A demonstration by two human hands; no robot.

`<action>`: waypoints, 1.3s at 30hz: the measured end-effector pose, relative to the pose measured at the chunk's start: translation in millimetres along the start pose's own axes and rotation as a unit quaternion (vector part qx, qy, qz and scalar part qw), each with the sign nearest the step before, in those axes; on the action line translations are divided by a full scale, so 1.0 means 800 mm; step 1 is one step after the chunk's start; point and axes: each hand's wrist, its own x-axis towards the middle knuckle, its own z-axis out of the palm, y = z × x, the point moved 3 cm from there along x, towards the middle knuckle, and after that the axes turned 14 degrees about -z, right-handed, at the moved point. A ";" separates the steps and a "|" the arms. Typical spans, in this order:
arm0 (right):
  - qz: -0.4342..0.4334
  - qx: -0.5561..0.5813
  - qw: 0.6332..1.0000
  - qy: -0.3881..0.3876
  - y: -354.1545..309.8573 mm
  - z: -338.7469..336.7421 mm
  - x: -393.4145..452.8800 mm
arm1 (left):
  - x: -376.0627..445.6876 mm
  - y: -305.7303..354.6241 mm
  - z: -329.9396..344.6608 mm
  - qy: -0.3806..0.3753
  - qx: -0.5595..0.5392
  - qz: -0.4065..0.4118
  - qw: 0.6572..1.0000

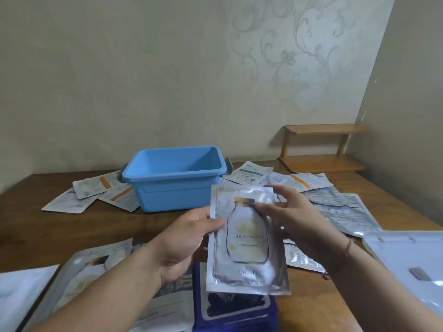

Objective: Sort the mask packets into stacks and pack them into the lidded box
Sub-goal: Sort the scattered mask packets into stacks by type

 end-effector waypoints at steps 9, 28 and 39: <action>-0.026 0.077 0.997 0.006 -0.008 0.102 0.037 | -0.105 -0.048 -0.062 0.138 -0.022 0.003 0.990; -0.209 -0.442 0.829 -0.272 0.018 0.339 0.036 | -0.255 -0.157 -0.200 0.456 0.350 0.014 0.819; -0.242 -0.441 0.782 -0.369 0.025 0.346 0.033 | -0.216 -0.150 -0.184 0.382 0.610 0.137 0.680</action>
